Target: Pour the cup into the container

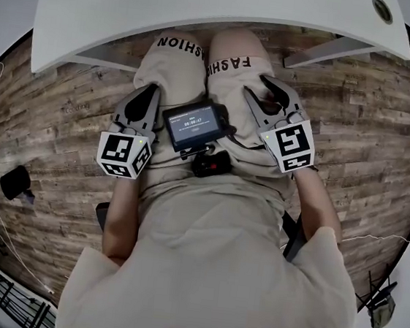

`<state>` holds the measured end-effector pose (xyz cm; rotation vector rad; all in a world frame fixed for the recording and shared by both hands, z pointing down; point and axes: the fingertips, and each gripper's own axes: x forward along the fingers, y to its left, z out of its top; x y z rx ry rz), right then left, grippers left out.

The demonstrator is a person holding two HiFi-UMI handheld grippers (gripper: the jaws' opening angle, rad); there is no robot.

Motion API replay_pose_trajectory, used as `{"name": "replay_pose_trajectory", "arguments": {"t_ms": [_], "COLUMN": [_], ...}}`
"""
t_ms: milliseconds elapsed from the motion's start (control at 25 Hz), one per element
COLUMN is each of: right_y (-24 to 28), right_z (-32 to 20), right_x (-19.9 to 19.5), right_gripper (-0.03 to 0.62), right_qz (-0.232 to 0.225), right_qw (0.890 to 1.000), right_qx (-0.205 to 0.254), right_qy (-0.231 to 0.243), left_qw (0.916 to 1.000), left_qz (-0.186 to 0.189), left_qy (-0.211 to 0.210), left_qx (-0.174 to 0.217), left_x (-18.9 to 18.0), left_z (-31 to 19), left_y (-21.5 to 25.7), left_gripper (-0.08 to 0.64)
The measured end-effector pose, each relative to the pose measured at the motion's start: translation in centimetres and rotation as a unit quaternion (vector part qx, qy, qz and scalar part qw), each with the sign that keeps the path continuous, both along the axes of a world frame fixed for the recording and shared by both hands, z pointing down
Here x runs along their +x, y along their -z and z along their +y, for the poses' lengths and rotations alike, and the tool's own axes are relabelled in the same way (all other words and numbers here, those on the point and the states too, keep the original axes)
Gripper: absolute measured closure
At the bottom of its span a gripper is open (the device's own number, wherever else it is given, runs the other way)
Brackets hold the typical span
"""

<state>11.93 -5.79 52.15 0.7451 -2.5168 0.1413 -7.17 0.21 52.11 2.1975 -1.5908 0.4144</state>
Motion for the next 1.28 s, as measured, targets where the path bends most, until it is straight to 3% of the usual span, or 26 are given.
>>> {"name": "replay_pose_trajectory", "arguments": {"t_ms": [1280], "right_y": [0.4], "right_z": [5.0], "right_x": [-1.9], "right_gripper": [0.425], "right_qz": [0.008], "right_qw": [1.000], "right_qx": [0.002], "right_qy": [0.012], "left_qw": [0.9996], "left_qz": [0.022], "left_qy": [0.002], "left_qx": [0.014], "left_x": [-1.4], "left_z": [5.2], "left_y": [0.9], "left_gripper": [0.546]}}
